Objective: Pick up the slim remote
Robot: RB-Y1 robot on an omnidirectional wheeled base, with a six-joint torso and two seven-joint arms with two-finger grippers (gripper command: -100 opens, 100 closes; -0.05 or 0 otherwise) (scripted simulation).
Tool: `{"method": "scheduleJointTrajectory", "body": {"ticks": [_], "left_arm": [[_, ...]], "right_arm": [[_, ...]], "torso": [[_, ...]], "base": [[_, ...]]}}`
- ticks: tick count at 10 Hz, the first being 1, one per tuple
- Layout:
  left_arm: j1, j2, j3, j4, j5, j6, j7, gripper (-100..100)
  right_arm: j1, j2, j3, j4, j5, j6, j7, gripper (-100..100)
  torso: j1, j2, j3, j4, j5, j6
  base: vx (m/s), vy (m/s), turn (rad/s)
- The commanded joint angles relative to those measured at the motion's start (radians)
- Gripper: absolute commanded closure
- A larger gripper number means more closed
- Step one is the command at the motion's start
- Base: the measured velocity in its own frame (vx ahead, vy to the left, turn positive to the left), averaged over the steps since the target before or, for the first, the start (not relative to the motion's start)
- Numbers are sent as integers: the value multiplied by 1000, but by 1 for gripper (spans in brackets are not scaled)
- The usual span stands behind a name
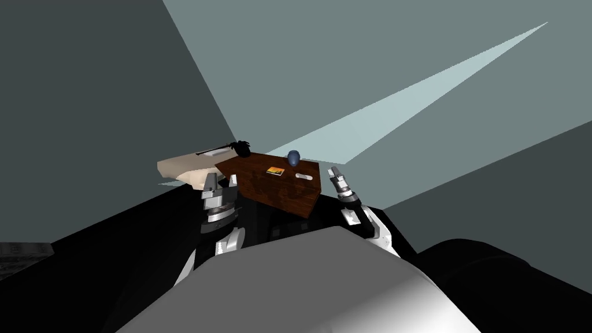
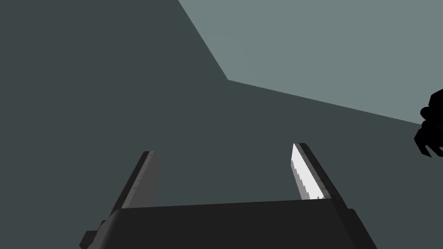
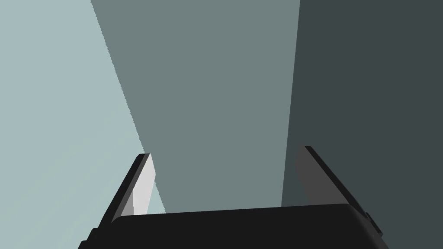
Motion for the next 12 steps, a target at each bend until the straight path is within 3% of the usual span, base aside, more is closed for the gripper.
{"method": "scheduleJointTrajectory", "body": {"ticks": [1, 12], "left_arm": [[0, 0, 0, 0, 0, 0, 0, 0], [0, 0, 0, 0, 0, 0, 0, 0]], "right_arm": [[-3, -50, -3, 30, 29, -14, 5, -100], [-15, -354, 10, 181, 158, -65, 32, -100]], "torso": [[0, 0, 0, 0, 0, 0], [2, -1, -1, 0, 0, 0]], "base": [[6, 33, 80], [11, 43, 69]]}}
